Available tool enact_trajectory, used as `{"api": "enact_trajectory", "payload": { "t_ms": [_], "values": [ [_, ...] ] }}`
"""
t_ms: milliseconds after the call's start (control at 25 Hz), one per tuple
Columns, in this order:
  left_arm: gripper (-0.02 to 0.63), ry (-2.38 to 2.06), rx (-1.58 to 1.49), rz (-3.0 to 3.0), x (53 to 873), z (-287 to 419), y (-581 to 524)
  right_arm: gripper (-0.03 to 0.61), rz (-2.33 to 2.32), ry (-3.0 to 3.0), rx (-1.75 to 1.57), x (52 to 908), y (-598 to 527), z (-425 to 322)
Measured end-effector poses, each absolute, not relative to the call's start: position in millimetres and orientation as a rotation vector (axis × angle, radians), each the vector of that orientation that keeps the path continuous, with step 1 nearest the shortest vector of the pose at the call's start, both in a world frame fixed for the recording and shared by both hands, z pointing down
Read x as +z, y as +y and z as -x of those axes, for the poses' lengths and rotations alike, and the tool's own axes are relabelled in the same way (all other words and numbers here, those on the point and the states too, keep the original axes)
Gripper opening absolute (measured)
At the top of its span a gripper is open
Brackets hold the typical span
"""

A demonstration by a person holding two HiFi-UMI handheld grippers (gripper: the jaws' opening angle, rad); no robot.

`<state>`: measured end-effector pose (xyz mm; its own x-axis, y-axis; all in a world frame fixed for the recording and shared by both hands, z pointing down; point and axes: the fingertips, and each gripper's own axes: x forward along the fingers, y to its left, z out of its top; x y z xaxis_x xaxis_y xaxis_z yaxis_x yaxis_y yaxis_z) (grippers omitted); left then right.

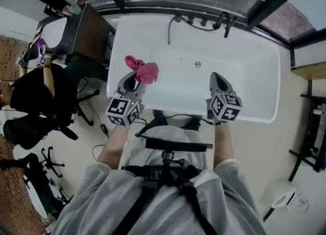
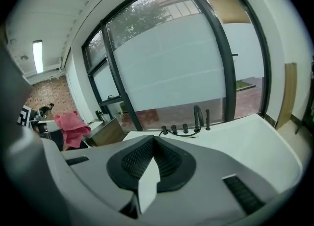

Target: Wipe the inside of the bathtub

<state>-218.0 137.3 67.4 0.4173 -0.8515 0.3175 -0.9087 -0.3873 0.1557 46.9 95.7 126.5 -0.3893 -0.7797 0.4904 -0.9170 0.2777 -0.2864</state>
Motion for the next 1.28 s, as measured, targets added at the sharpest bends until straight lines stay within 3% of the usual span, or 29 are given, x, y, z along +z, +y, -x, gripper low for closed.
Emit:
{"api": "enact_trajectory", "payload": {
  "t_ms": [400,840,1280],
  "values": [
    [0.091,-1.318,0.401,-2.470,98,208,117,0.009,-1.478,-2.308,0.827,146,100,-2],
    [0.091,-1.396,0.575,-2.422,151,129,71,0.009,-1.357,-2.363,0.902,195,71,-53],
    [0.091,-1.348,0.700,-2.334,303,70,-52,0.009,-1.452,-2.325,0.951,297,3,-75]
  ]
}}
